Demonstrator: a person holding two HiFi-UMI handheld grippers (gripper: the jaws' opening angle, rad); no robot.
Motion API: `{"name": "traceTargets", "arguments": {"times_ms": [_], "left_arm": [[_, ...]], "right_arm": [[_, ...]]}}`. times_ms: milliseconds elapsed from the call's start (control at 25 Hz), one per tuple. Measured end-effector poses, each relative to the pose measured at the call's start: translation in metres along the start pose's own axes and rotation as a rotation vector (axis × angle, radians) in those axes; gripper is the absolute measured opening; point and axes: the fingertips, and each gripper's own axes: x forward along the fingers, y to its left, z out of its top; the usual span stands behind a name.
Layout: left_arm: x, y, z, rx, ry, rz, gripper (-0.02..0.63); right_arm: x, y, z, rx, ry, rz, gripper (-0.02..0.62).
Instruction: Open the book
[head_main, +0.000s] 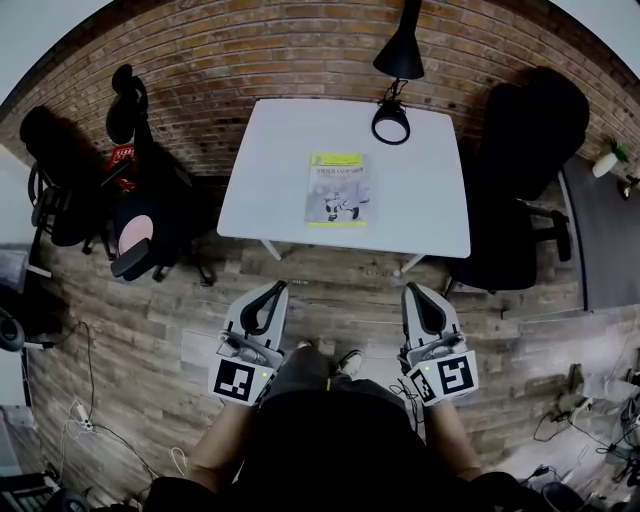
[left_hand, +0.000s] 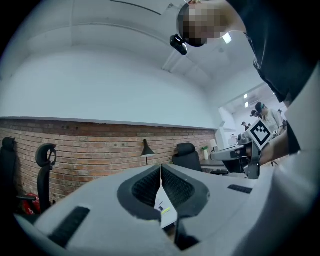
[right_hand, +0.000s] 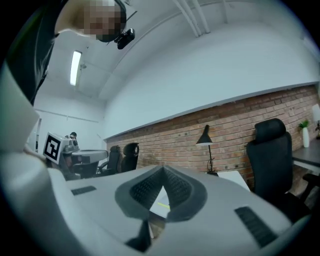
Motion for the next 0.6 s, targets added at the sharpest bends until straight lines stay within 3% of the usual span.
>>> {"name": "traceTargets", "arguments": {"times_ms": [320, 600], "left_arm": [[0.033, 0.003, -0.013, 0.0, 0.019, -0.019, 0.026], [0.084, 0.034, -0.033, -0.032, 0.02, -0.071, 0.026]], "right_arm": [[0.018, -0.021, -0.012, 0.016, 0.029, -0.007, 0.014], [0.057, -0.034, -0.003, -0.037, 0.055, -0.028, 0.014]]}}
